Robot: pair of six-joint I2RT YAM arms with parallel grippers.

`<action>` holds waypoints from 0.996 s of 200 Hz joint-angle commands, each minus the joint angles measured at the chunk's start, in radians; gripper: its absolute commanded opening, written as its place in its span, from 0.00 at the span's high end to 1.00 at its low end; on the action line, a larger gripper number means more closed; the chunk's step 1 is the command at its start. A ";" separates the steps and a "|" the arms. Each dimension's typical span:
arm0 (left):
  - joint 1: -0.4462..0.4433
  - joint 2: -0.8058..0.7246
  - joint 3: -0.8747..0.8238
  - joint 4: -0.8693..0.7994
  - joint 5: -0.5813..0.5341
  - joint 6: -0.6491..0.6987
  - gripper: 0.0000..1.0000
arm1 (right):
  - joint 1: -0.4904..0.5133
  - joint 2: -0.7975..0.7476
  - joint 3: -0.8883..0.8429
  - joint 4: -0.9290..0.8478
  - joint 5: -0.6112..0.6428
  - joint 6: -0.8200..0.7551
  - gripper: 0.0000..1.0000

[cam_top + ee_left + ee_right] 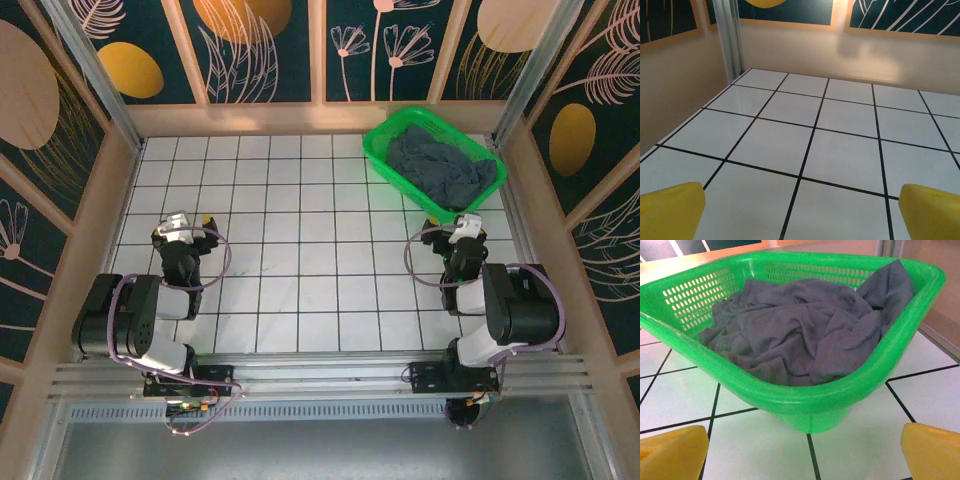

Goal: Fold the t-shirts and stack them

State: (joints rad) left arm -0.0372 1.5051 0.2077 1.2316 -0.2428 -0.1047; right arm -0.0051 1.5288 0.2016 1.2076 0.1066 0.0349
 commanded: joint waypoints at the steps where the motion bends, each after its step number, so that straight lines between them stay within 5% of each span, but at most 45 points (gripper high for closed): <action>1: 0.010 0.013 0.018 0.058 0.009 0.014 0.01 | -0.008 0.011 0.020 0.066 -0.018 -0.007 0.01; 199: 0.010 -0.001 -0.006 0.092 0.001 0.010 0.01 | -0.003 -0.002 -0.005 0.101 -0.054 -0.028 0.01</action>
State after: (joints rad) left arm -0.0372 1.5066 0.2089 1.2499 -0.2428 -0.1043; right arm -0.0059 1.5291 0.2031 1.2327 0.0765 0.0242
